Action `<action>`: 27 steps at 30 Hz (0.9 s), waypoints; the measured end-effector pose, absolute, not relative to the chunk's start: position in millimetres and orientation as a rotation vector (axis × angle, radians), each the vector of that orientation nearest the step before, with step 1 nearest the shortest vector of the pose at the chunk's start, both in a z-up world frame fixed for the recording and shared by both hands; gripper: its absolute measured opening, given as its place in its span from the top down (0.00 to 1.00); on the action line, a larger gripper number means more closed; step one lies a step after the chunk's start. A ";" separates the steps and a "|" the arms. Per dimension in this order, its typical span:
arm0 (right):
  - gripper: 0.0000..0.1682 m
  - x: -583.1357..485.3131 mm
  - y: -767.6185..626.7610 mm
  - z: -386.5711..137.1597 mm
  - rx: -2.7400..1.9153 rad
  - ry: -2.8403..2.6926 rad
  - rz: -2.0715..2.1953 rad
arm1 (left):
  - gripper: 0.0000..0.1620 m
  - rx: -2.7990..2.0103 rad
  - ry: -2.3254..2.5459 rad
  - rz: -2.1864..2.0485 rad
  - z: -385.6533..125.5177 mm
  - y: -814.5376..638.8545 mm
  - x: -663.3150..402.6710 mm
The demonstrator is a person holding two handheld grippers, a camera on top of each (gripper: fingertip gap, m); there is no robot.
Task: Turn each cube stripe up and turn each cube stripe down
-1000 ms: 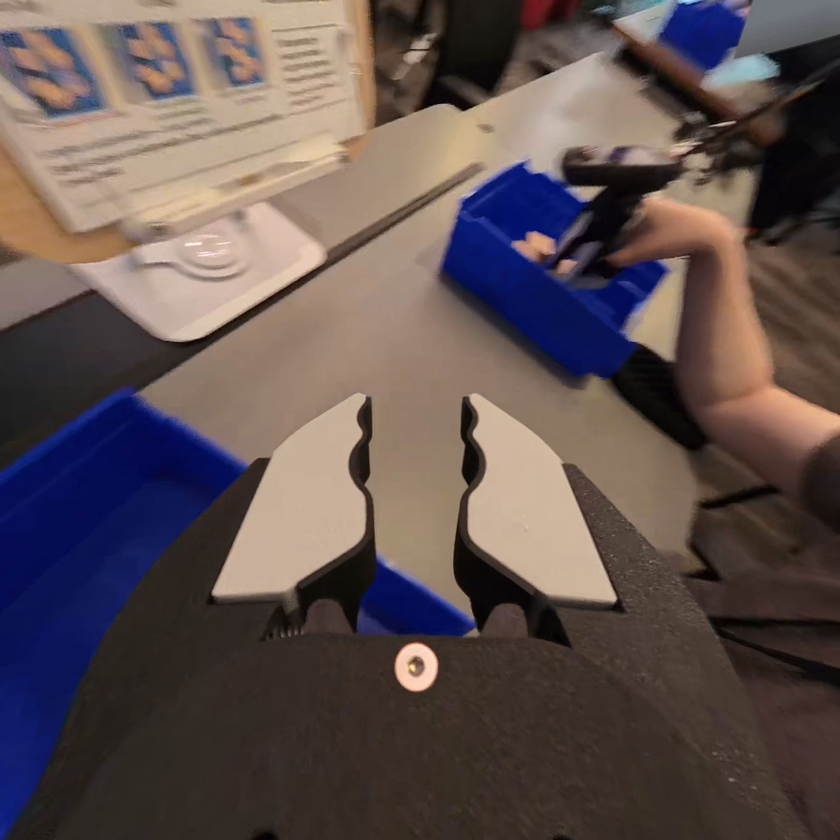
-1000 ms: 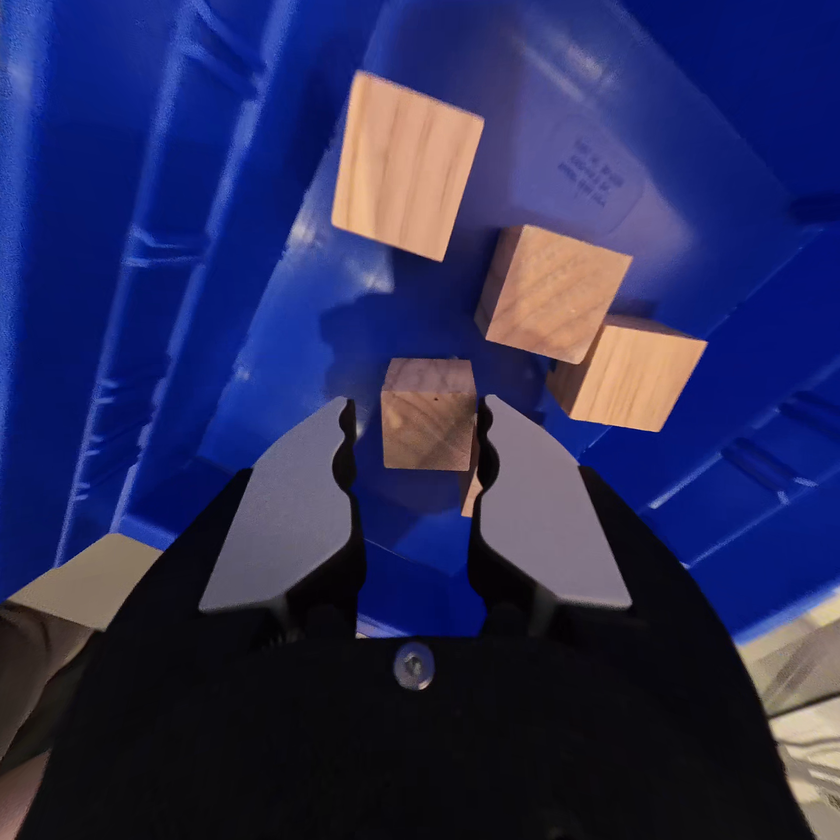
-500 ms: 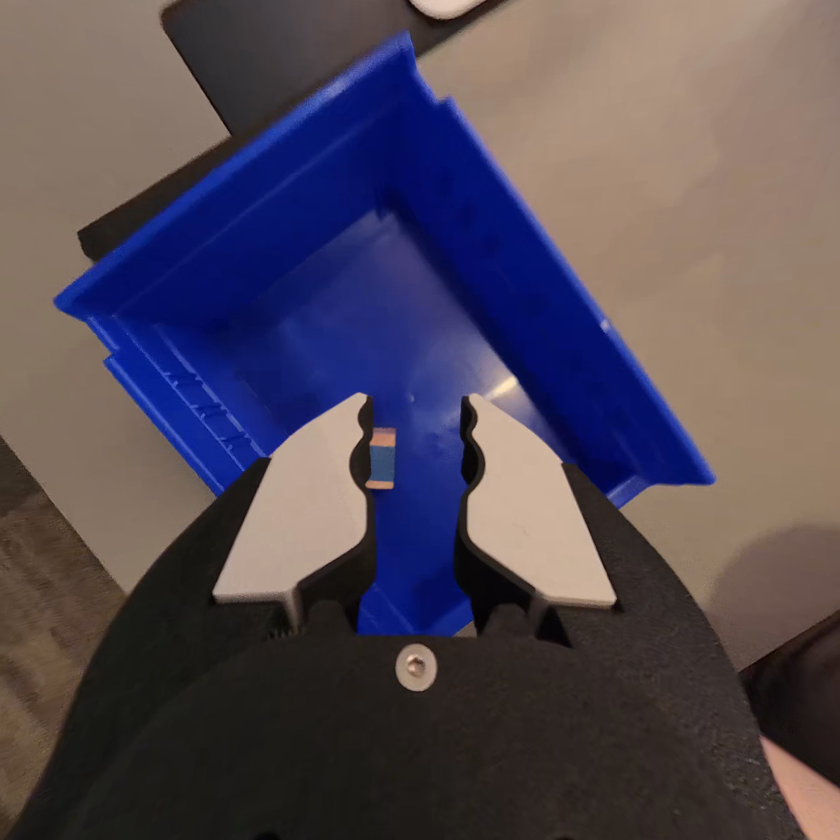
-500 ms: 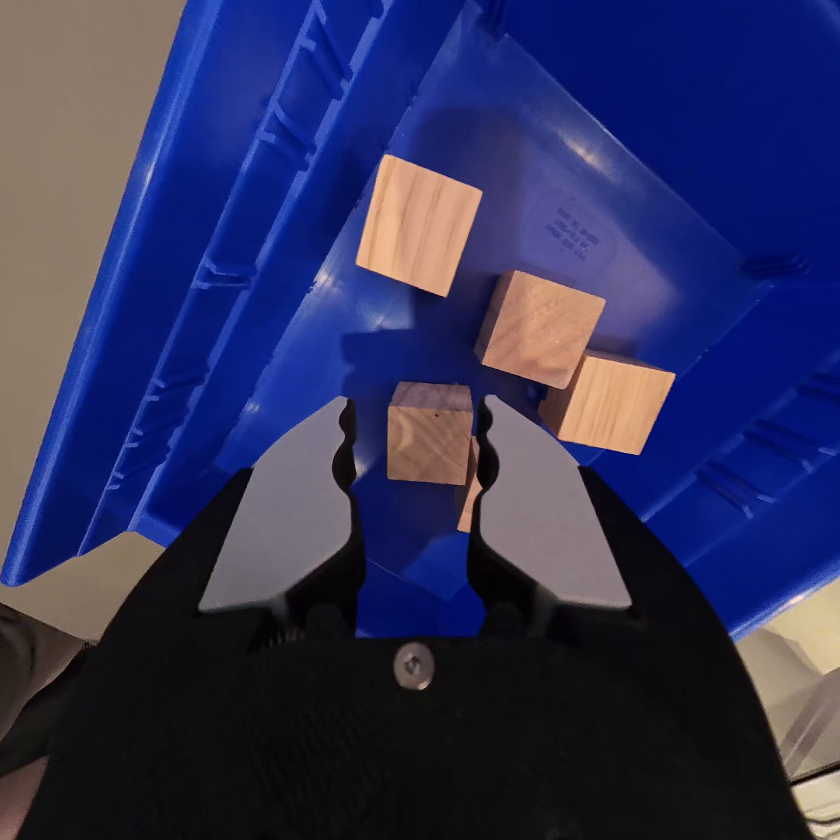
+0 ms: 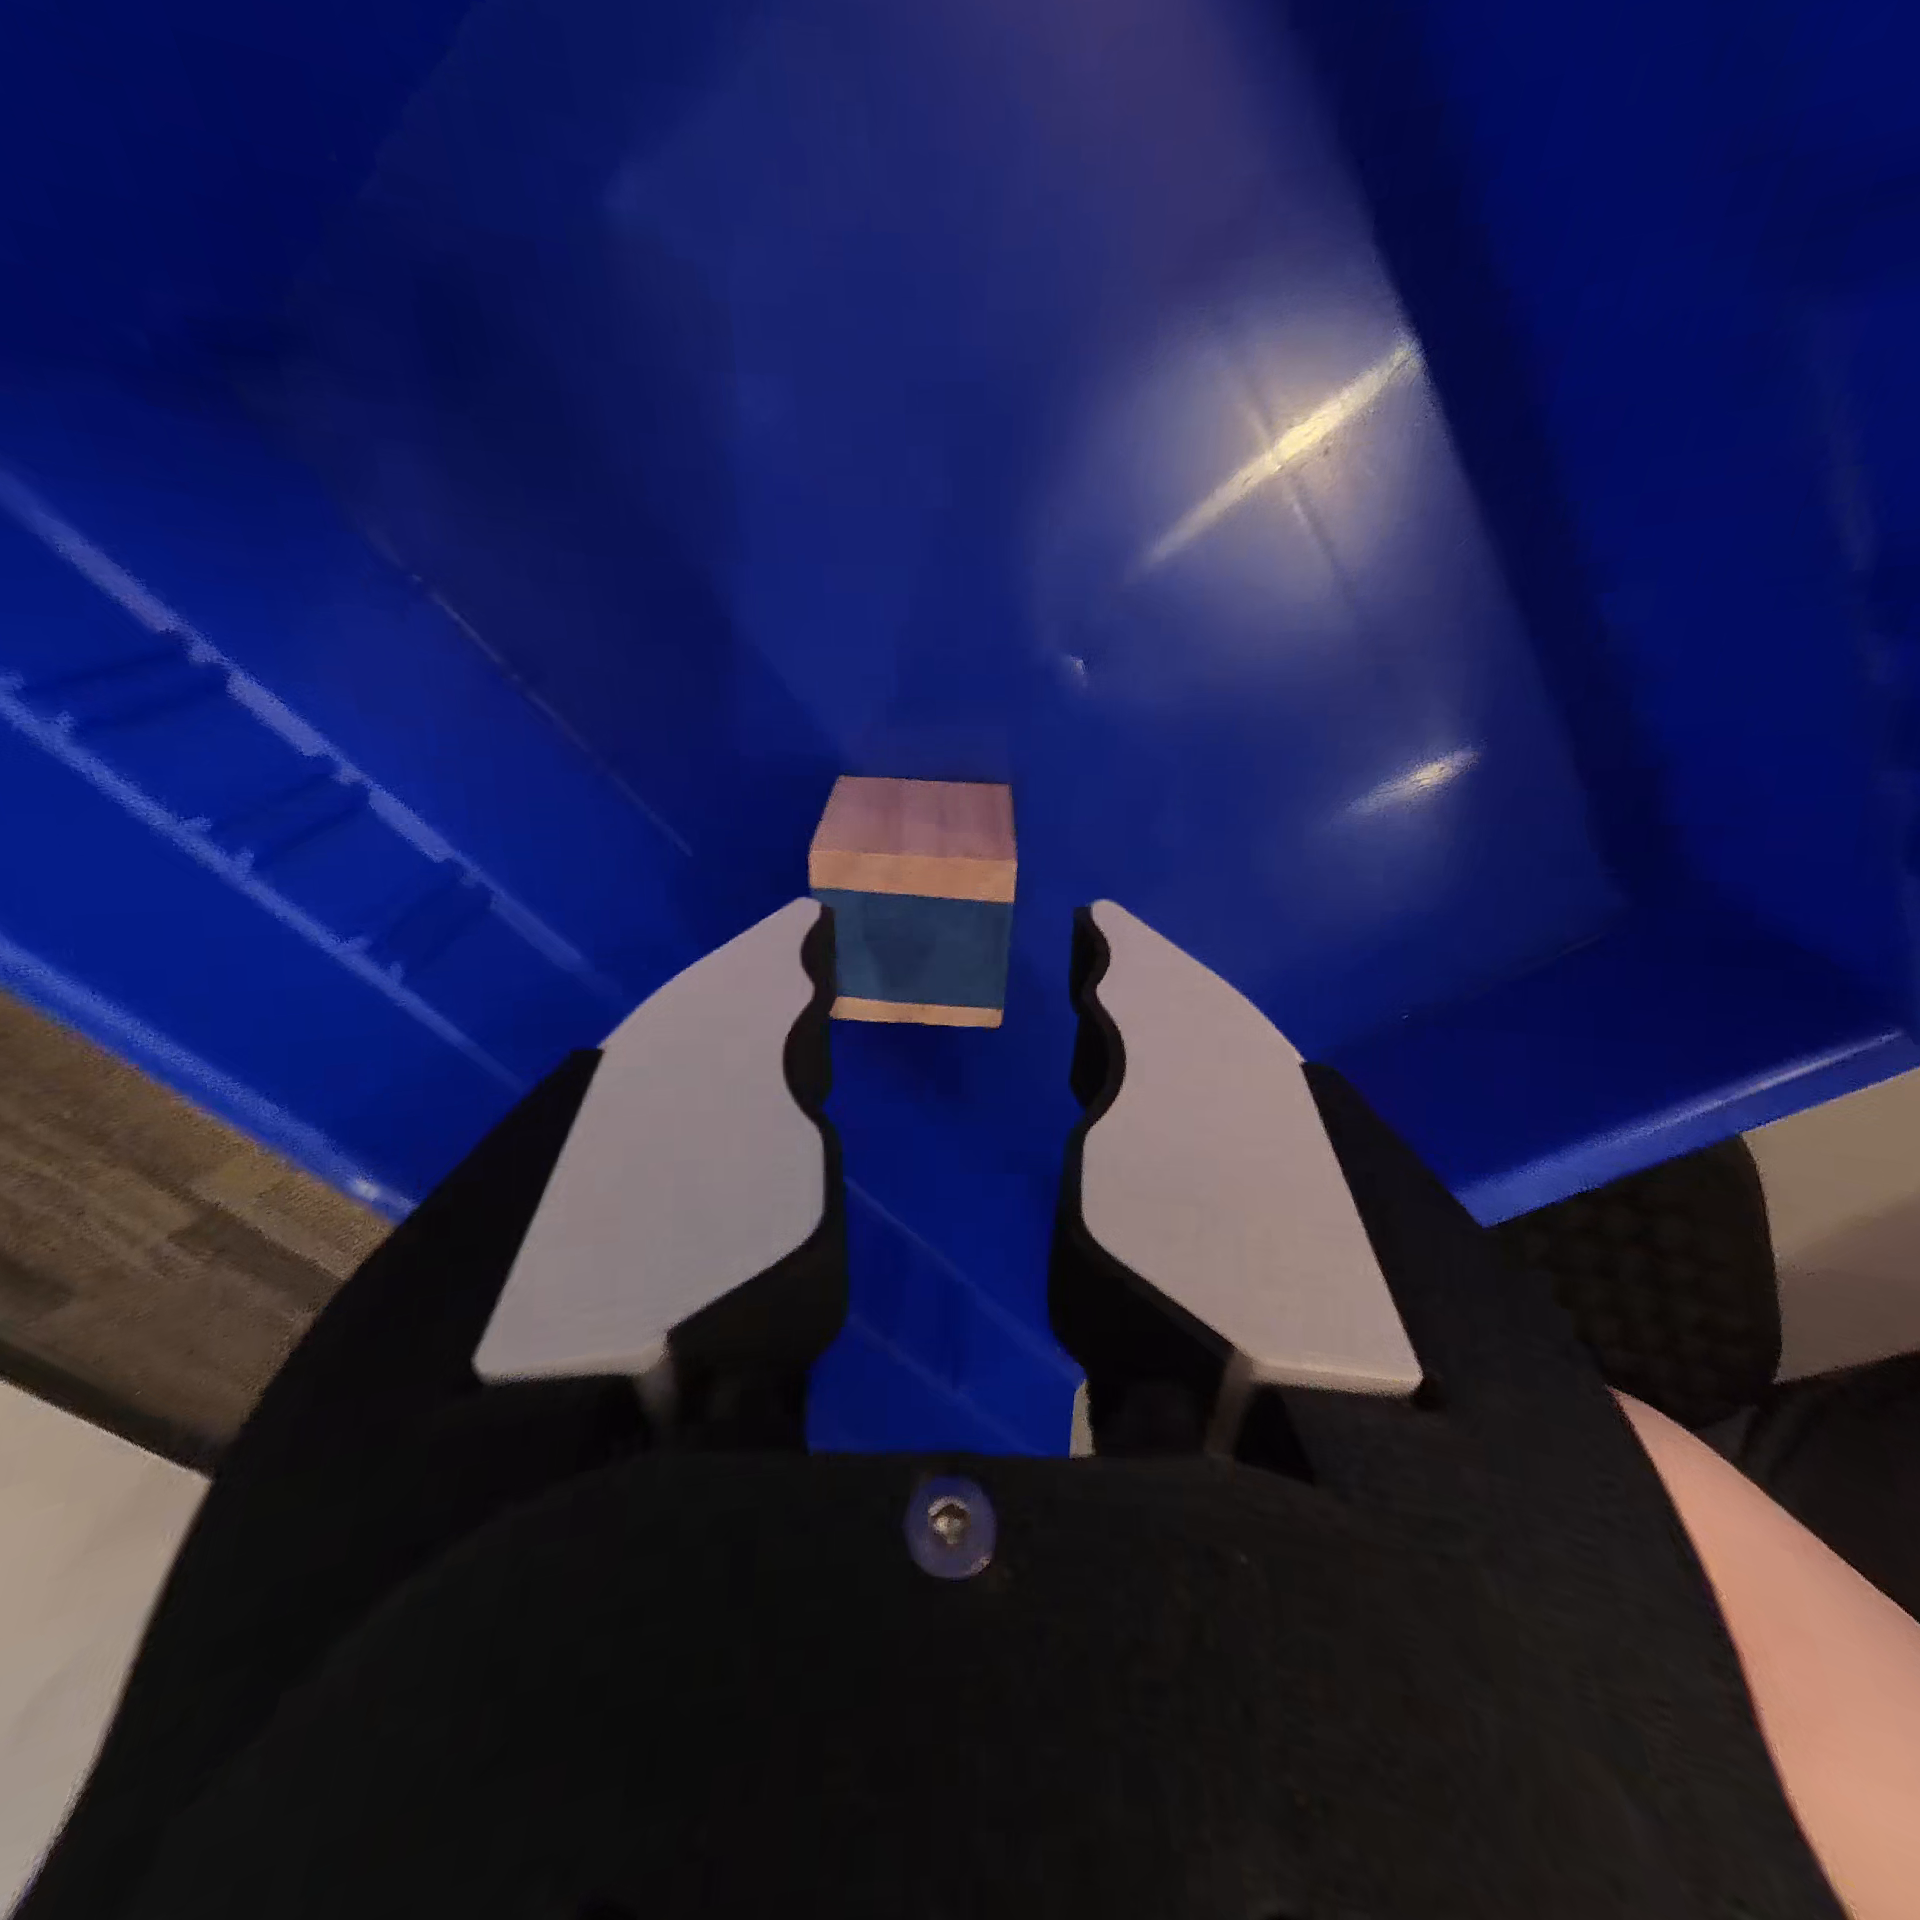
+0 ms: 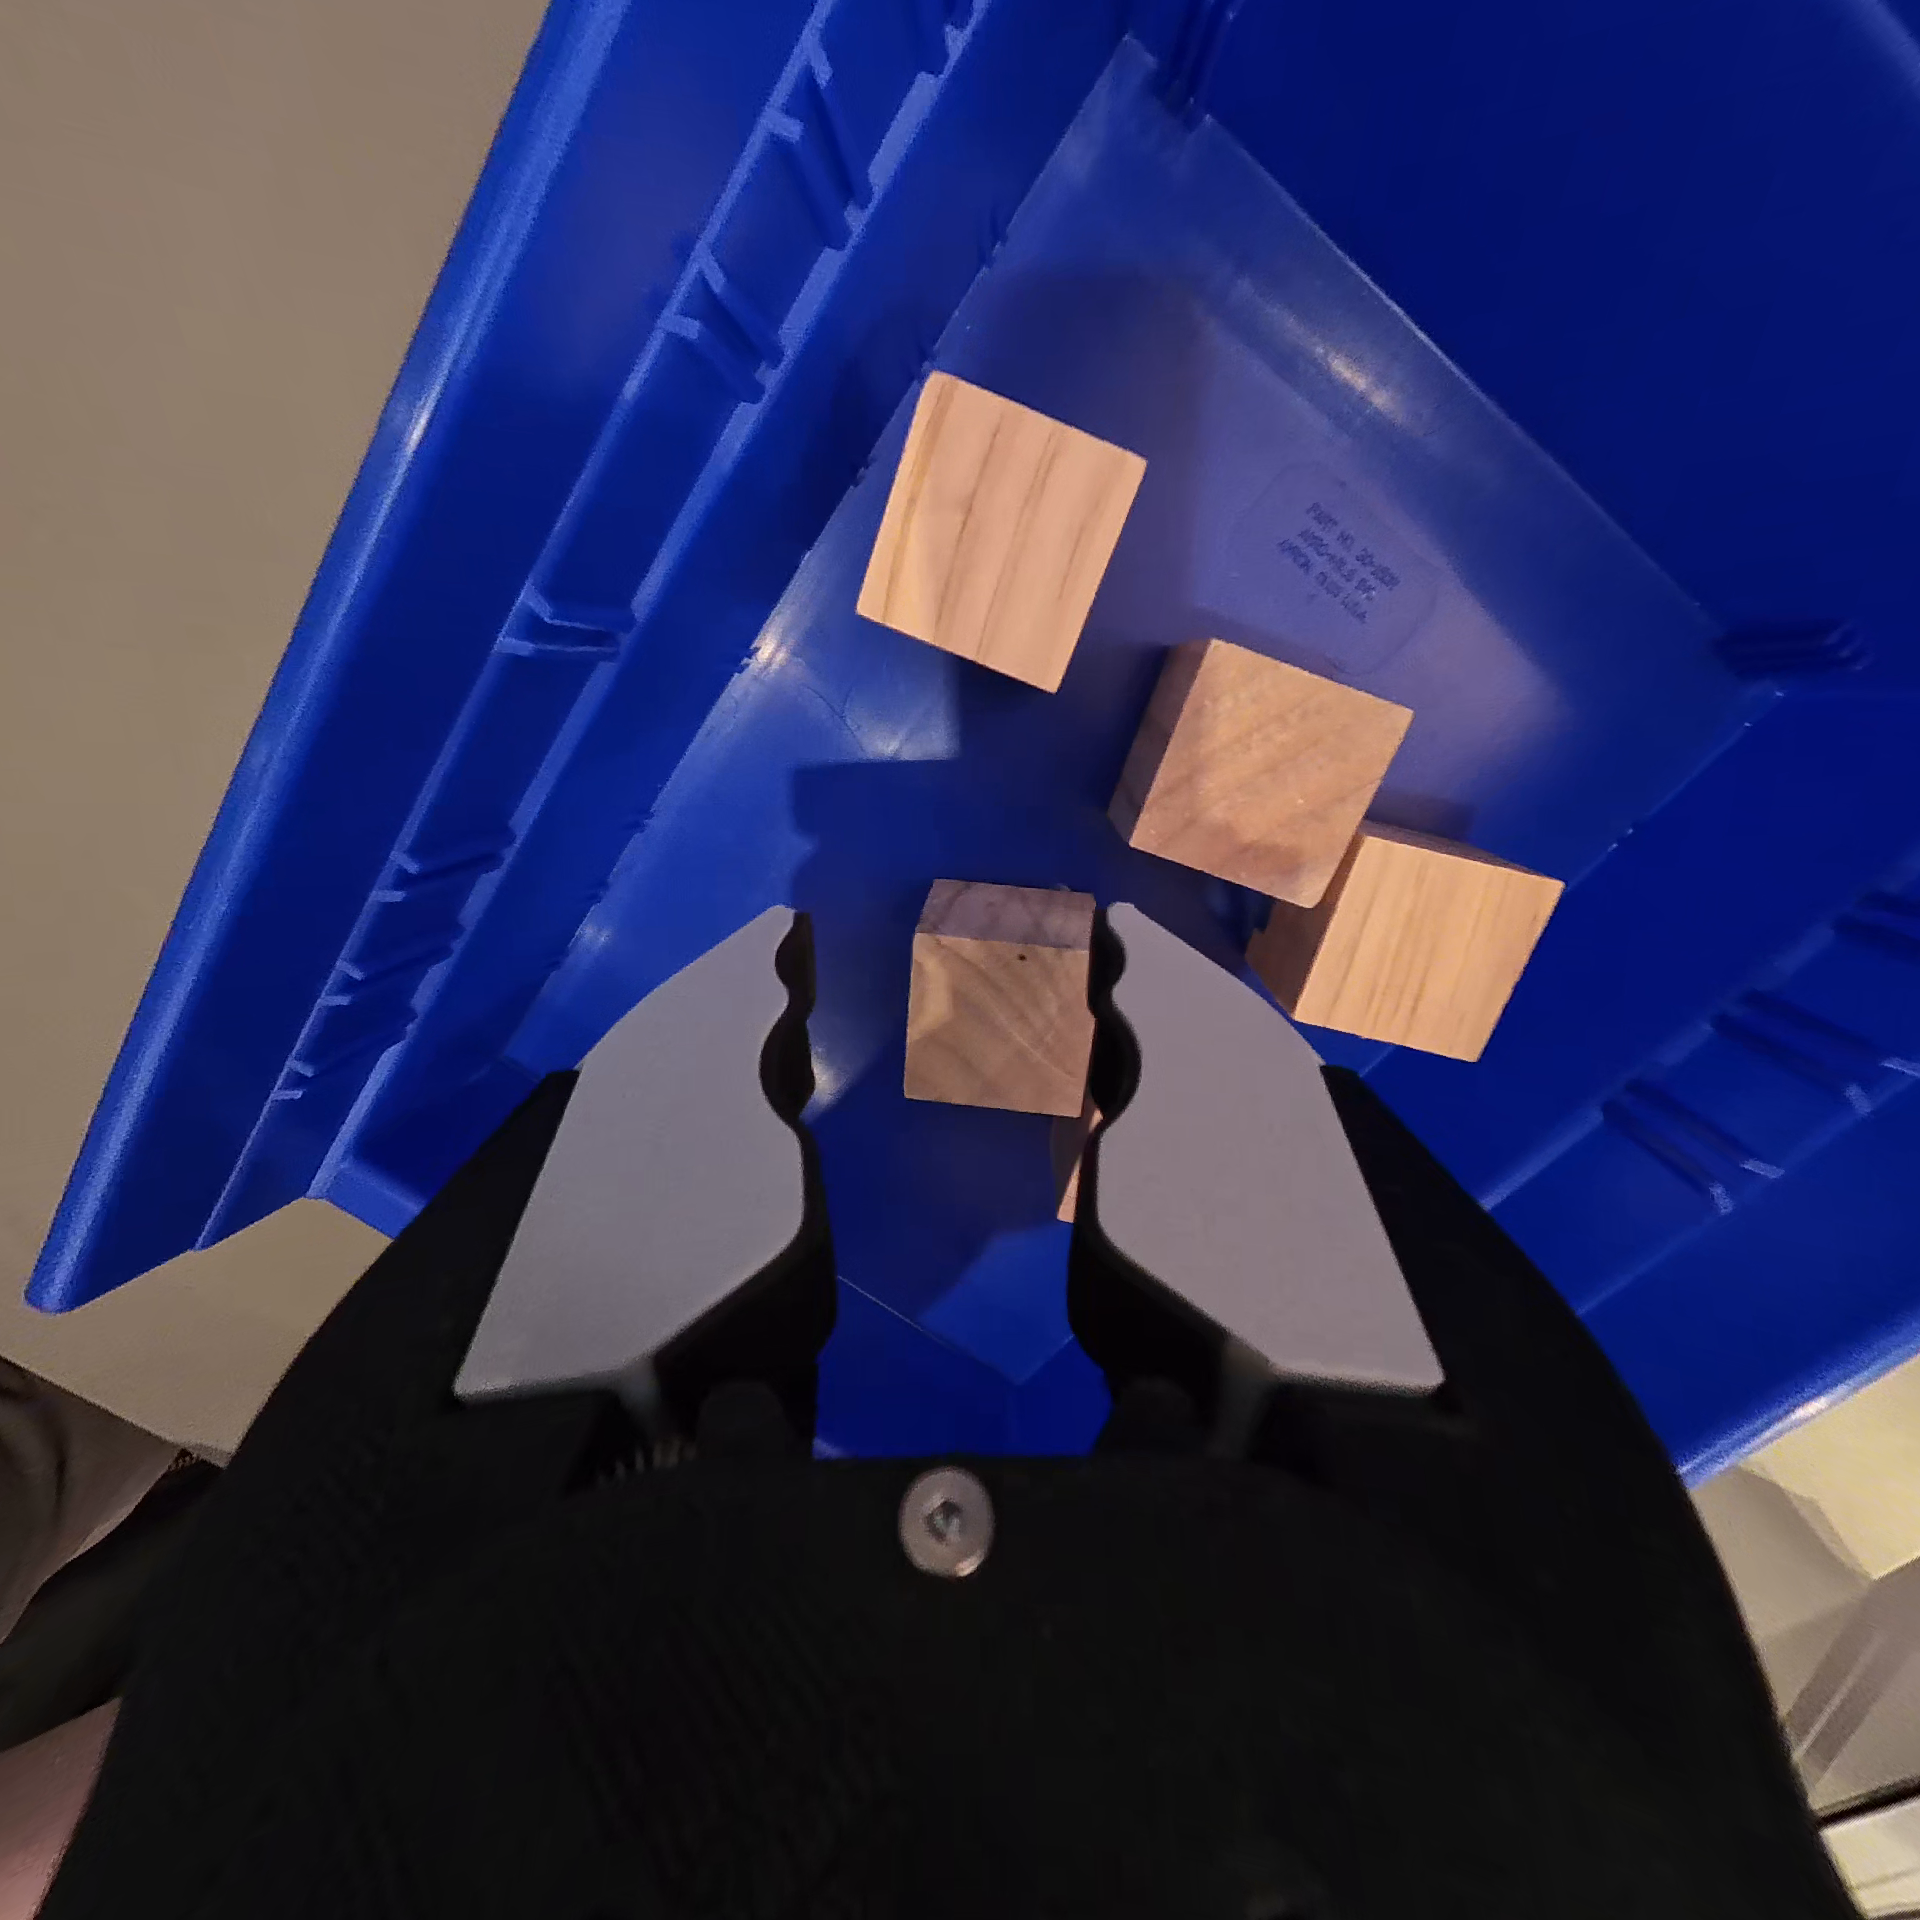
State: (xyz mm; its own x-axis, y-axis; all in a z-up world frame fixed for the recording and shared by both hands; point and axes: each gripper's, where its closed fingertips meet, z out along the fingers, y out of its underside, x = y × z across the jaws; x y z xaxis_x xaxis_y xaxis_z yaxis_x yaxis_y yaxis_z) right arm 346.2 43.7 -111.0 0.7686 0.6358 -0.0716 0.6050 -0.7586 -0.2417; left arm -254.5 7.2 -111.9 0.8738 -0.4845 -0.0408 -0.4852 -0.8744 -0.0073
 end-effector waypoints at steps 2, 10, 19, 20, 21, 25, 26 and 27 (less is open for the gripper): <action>0.69 345.3 43.0 -111.2 -2.757 -0.991 0.221 | 0.72 -3.035 0.784 0.093 -117.4 11.4 -256.4; 0.69 343.6 42.1 -110.3 -2.745 -1.018 0.219 | 0.70 -3.040 0.803 0.207 -116.6 13.2 -258.3; 0.70 341.9 39.3 -113.2 -2.754 -1.052 0.210 | 0.69 -3.080 0.729 0.239 -116.3 8.6 -271.0; 0.70 341.9 38.9 -113.4 -2.755 -1.054 0.210 | 0.68 -3.086 0.725 0.248 -117.6 8.5 -272.9; 0.70 342.1 38.7 -113.5 -2.756 -1.056 0.209 | 0.69 -3.100 0.716 0.226 -119.2 6.9 -272.0; 0.70 342.5 38.2 -114.2 -2.759 -1.060 0.206 | 0.69 -3.129 0.713 0.211 -124.5 5.4 -270.6; 0.70 342.5 38.1 -114.2 -2.760 -1.061 0.206 | 0.68 -3.135 0.721 0.223 -126.1 5.5 -271.3; 0.70 342.3 37.9 -114.3 -2.760 -1.064 0.206 | 0.68 -3.142 0.727 0.228 -128.2 5.3 -271.4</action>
